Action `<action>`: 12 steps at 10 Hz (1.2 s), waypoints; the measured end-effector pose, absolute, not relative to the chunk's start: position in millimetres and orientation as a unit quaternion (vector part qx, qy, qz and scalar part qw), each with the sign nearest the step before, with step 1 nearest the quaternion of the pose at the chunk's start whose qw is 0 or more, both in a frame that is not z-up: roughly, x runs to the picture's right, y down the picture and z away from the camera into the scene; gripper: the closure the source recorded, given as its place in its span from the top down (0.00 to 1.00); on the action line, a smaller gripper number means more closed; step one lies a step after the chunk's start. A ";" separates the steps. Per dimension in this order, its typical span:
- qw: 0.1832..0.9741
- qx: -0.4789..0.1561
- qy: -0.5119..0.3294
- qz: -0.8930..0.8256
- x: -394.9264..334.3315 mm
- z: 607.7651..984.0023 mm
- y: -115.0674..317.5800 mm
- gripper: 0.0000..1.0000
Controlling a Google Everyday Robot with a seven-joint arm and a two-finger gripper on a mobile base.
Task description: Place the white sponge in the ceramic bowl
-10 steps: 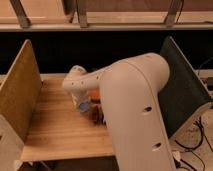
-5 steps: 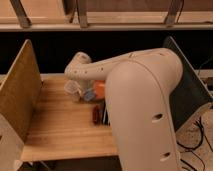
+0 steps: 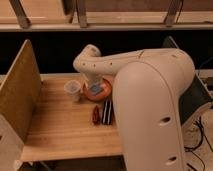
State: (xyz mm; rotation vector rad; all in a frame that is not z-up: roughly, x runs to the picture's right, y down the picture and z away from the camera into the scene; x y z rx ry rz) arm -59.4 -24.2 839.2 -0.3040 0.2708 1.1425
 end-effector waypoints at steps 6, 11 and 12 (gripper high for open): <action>0.810 -0.093 0.149 0.559 -16.6 863.5 -60.0 0.00; 0.791 -0.130 0.094 0.590 -51.8 904.1 -52.4 0.01; 0.792 -0.131 0.092 0.590 -52.5 904.7 -52.4 0.07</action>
